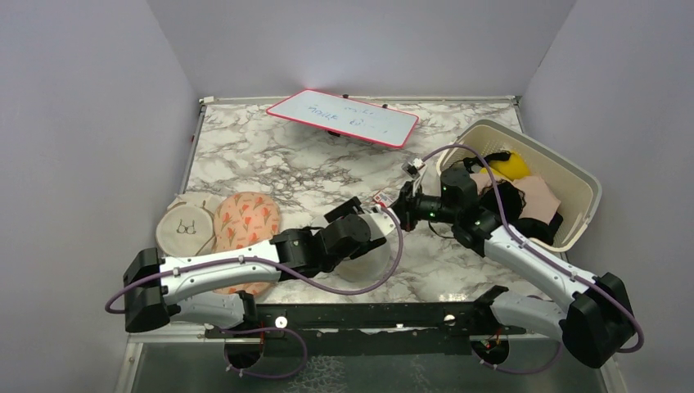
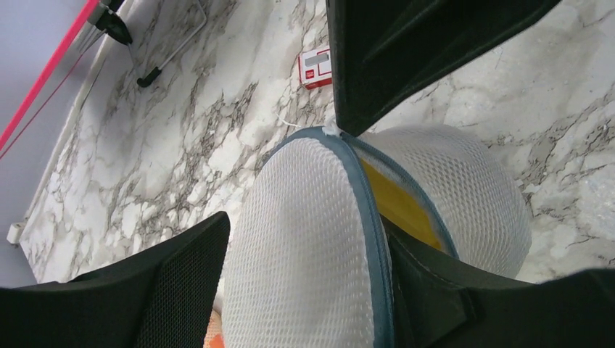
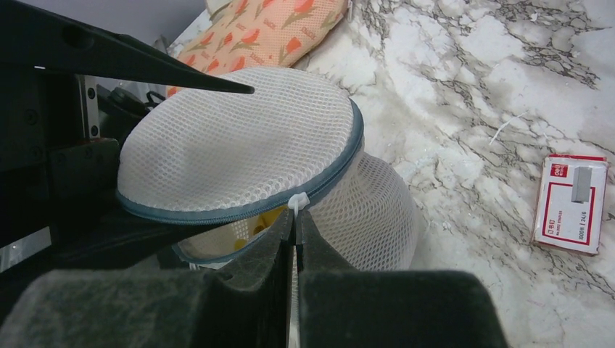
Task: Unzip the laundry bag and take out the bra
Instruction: Unzip the laundry bag at the center of the board.
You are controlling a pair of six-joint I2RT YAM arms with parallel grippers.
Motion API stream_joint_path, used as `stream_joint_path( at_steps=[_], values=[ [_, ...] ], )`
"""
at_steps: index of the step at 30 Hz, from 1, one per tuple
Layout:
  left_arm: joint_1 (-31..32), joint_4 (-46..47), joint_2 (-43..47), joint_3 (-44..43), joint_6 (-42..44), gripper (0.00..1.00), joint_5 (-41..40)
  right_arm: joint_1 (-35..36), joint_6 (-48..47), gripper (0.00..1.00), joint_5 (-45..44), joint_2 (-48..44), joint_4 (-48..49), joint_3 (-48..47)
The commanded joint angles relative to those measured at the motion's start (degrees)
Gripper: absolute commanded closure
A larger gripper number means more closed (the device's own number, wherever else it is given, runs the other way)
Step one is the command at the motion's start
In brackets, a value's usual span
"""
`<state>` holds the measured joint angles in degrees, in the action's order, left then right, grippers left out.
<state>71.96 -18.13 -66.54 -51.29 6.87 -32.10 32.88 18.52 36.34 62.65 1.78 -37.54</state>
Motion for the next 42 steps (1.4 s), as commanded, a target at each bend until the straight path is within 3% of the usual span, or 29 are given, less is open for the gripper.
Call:
stream_joint_path(
  at_steps=[1,9,12,18,22,37,42],
  values=[
    [0.0,-1.3,-2.9,-4.5,0.0,0.39,-0.6,-0.1,-1.4,0.99,2.2,-2.0,-1.4,-0.8],
    [0.0,-0.4,-5.6,-5.8,-0.7,0.44,-2.0,-0.1,-1.4,0.99,2.5,-3.8,-2.7,-0.2],
    [0.0,-0.3,-6.6,-5.9,-0.4,0.51,-2.4,-0.1,-1.2,0.99,2.9,-3.8,-2.6,0.0],
    [0.0,-0.1,-6.5,-6.3,1.3,0.86,-1.6,-0.1,-0.6,0.99,3.0,-3.8,-2.2,0.4],
    [0.0,-0.1,-4.8,-6.1,2.7,0.97,-0.4,-0.1,0.0,0.99,2.5,-4.0,-2.2,0.4],
    [0.1,-4.7,7.2,-5.3,6.9,1.00,12.7,-0.3,0.3,0.99,-2.0,0.2,2.1,0.3],
    [0.0,-6.9,8.5,-6.1,7.3,1.00,15.2,-0.3,-1.9,0.99,6.7,5.6,4.1,-2.2]
  ],
)
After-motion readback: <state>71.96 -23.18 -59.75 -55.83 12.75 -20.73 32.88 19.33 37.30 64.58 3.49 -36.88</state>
